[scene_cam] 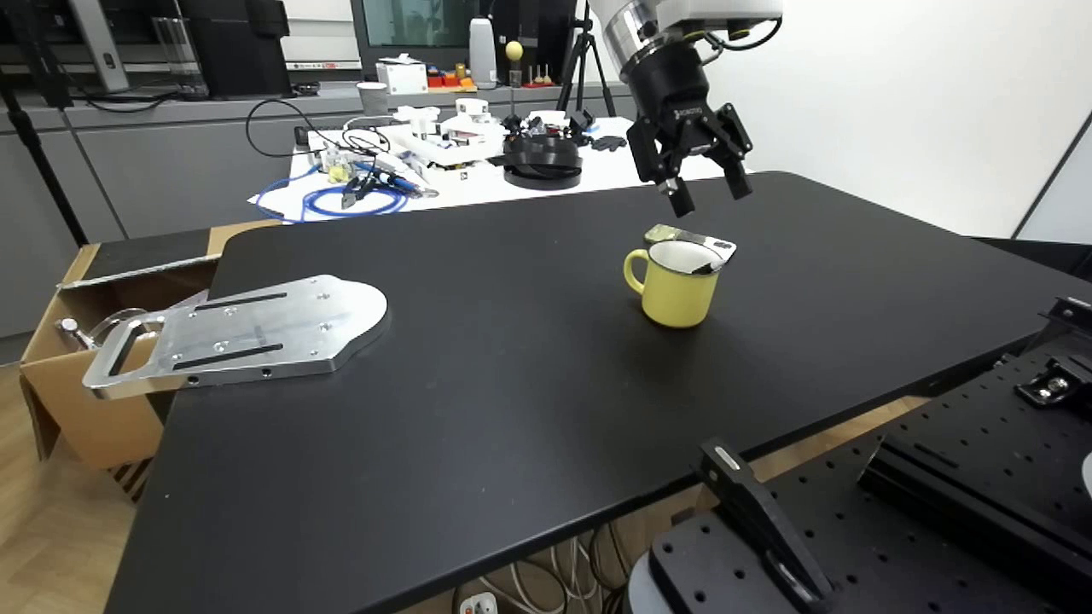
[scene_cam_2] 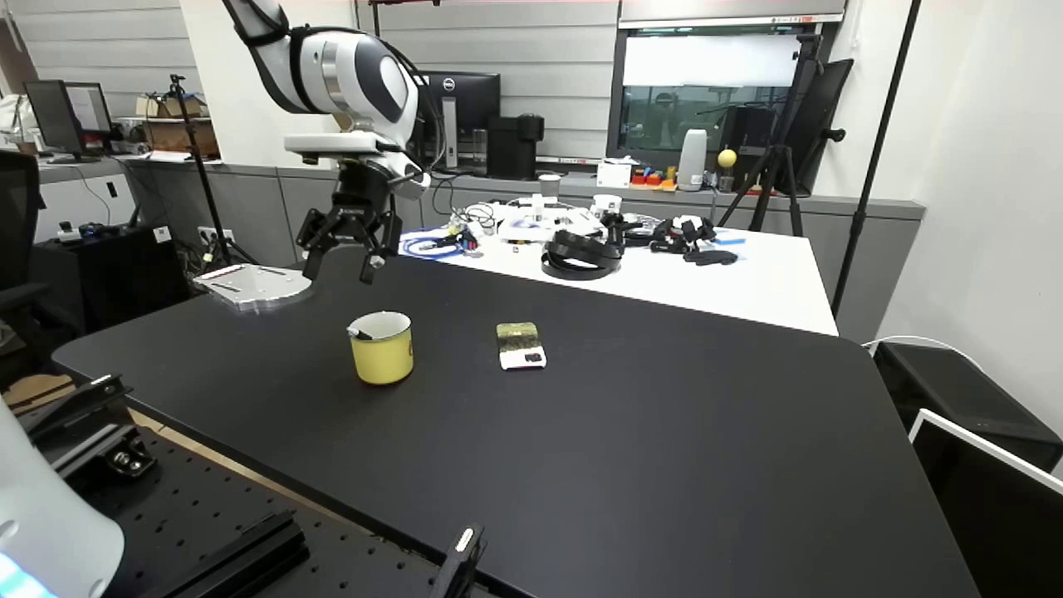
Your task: Pick up the pen from the yellow cup and put it on the table.
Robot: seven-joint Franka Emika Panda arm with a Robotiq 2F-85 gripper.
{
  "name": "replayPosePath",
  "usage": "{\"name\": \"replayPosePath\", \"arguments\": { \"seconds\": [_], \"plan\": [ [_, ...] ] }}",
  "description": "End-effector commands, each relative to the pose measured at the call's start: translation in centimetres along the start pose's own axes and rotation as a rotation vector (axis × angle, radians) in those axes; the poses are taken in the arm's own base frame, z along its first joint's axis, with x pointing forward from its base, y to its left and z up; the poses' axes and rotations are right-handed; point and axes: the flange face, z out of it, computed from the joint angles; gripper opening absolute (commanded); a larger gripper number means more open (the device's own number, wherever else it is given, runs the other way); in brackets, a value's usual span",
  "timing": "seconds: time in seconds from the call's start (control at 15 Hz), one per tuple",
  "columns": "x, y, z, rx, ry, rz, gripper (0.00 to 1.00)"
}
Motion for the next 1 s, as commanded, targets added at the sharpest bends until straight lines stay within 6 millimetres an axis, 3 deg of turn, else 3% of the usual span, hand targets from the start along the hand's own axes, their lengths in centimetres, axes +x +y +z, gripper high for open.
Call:
{"name": "replayPosePath", "arguments": {
  "seconds": [0.0,0.33,0.93],
  "plan": [
    [0.5,0.8,1.8,0.028,-0.012,-0.002,1.0],
    [1.8,0.4,3.8,0.049,-0.015,-0.001,1.0],
    [3.0,0.3,4.3,0.074,0.04,0.011,1.0]
  ]
}}
